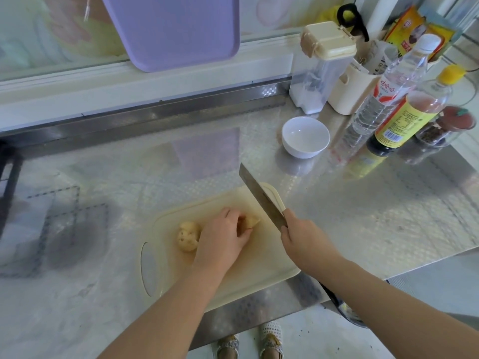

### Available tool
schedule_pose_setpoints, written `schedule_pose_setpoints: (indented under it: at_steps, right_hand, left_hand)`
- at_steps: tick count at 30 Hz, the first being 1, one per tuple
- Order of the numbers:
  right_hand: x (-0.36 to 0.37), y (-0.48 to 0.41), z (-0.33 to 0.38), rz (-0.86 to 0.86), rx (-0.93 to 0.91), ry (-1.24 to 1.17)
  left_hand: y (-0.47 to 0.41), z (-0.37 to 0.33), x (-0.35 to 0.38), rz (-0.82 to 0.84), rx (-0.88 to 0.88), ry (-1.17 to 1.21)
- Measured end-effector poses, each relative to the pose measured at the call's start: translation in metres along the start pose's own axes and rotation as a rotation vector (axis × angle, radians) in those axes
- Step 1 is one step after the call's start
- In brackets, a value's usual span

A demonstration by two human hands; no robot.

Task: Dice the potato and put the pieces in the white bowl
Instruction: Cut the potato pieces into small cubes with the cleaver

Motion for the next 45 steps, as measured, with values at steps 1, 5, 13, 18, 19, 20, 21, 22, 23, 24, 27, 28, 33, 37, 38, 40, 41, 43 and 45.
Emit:
schedule_pose_setpoints:
  at_steps: [1, 5, 13, 18, 19, 20, 21, 22, 23, 24, 27, 28, 33, 37, 38, 40, 41, 43, 45]
  right_hand:
    - [-0.003, 0.003, 0.002, -0.01, -0.018, 0.006]
    - [-0.009, 0.017, 0.015, 0.014, -0.098, 0.069]
    - [-0.003, 0.024, 0.027, 0.048, -0.105, 0.11]
    - [0.003, 0.022, 0.026, 0.049, -0.088, 0.114]
    - [0.004, 0.022, 0.026, 0.057, -0.084, 0.116]
    - [0.006, 0.022, 0.027, 0.065, -0.081, 0.119]
    - [0.008, 0.022, 0.027, 0.076, -0.076, 0.124]
    - [0.009, 0.021, 0.027, 0.087, -0.068, 0.127]
    - [0.012, 0.021, 0.028, 0.094, -0.058, 0.129]
    - [0.014, 0.019, 0.028, 0.096, -0.052, 0.131]
    - [0.024, 0.014, 0.028, 0.098, -0.052, 0.137]
    - [0.027, 0.012, 0.028, 0.105, -0.049, 0.135]
    - [0.037, 0.009, 0.026, 0.114, -0.04, 0.147]
    - [0.036, 0.01, 0.024, 0.114, -0.049, 0.138]
    - [0.036, 0.009, 0.024, 0.11, -0.046, 0.13]
    - [0.035, 0.007, 0.022, 0.101, -0.03, 0.121]
    - [0.035, 0.006, 0.021, 0.096, -0.022, 0.119]
    - [0.034, 0.006, 0.02, 0.088, -0.019, 0.107]
    - [0.033, 0.007, 0.019, 0.085, -0.024, 0.101]
  left_hand:
    - [0.001, 0.002, 0.0, -0.006, -0.004, 0.005]
    - [0.002, 0.005, 0.0, -0.043, 0.0, -0.023]
    - [0.002, 0.003, 0.001, -0.037, -0.017, -0.024]
    - [0.002, 0.003, 0.002, -0.035, -0.016, -0.025]
    - [0.002, 0.002, 0.002, -0.036, -0.016, -0.027]
    - [0.002, 0.002, 0.002, -0.036, -0.015, -0.031]
    - [0.002, 0.002, 0.002, -0.038, -0.015, -0.034]
    - [0.002, 0.002, 0.002, -0.039, -0.013, -0.037]
    - [0.002, 0.001, 0.001, -0.04, -0.01, -0.039]
    - [0.003, 0.001, 0.001, -0.039, -0.007, -0.04]
    - [0.003, 0.0, 0.001, -0.036, -0.002, -0.039]
    - [0.003, 0.0, 0.001, -0.037, -0.003, -0.036]
    - [0.004, 0.002, 0.003, -0.038, -0.006, -0.022]
    - [0.001, -0.001, 0.004, -0.017, -0.011, -0.078]
    - [0.0, -0.002, 0.003, -0.008, -0.013, -0.086]
    - [-0.004, 0.0, -0.001, 0.01, -0.016, -0.096]
    - [-0.006, 0.003, -0.004, 0.022, -0.029, -0.098]
    - [-0.01, 0.016, -0.013, 0.053, -0.067, -0.114]
    - [-0.012, 0.029, -0.023, 0.081, -0.093, -0.148]
Point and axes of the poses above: each hand's wrist, its own y-axis away from the middle knuckle, its own x-axis out of the palm, z = x × y, the point moved 2 cm from there along -y, towards the middle knuckle, and after that the axes turned 14 degrees about -z, right-handed, at the moved point
